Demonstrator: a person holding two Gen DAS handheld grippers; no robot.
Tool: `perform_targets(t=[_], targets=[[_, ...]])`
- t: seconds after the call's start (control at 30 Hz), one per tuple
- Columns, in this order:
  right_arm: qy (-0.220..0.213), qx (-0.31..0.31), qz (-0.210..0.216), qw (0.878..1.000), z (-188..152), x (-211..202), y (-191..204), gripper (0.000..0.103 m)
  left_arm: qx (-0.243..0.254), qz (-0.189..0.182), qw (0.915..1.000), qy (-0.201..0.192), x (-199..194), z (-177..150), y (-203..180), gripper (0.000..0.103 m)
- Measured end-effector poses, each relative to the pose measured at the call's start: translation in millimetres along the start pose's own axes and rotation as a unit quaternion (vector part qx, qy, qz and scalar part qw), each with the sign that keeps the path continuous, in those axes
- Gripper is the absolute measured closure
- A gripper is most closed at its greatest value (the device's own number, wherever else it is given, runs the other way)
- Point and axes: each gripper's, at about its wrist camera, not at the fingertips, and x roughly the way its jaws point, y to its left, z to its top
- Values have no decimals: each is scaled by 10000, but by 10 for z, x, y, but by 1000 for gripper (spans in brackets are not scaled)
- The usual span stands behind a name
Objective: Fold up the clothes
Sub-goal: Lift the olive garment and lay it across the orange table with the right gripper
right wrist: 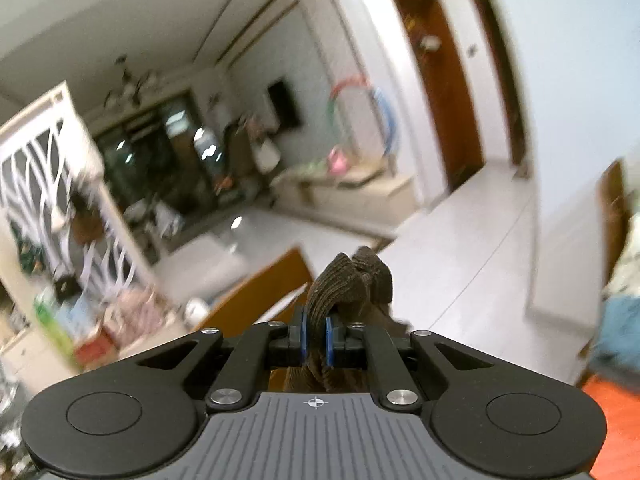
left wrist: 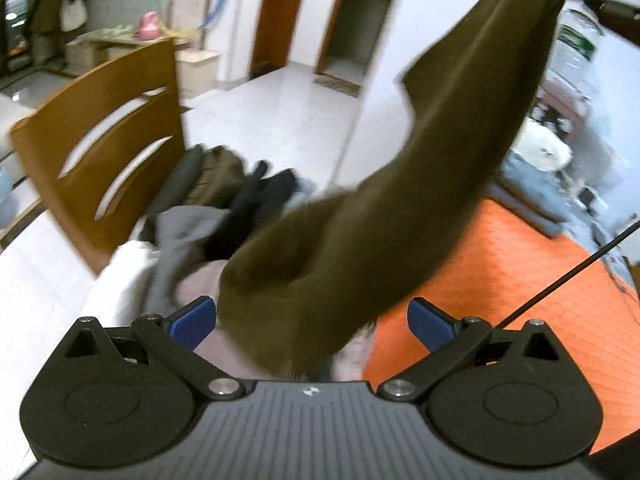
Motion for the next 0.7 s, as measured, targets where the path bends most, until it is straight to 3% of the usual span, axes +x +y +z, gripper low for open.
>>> perform_targets(t=[0.17,0.3,0.5,0.7], targets=[[-679,-78,-415,9968,338,-925,-231,92,363,-548,9978,-113,76,71,-640,1],[-1203,9,-855,9891,421,-1680,-499,92,757,-889,9929,-231,145,90,-1245,1],[-2035,322,-1451,9677,292,-2813,-965,92,1234,-1090,9861,-243,248,-33,-2050,1],[-2353,1035,-1998,9455,-170,-3756,-1702,92,1525,-1054,9826,-102,393,-221,-2698,1]])
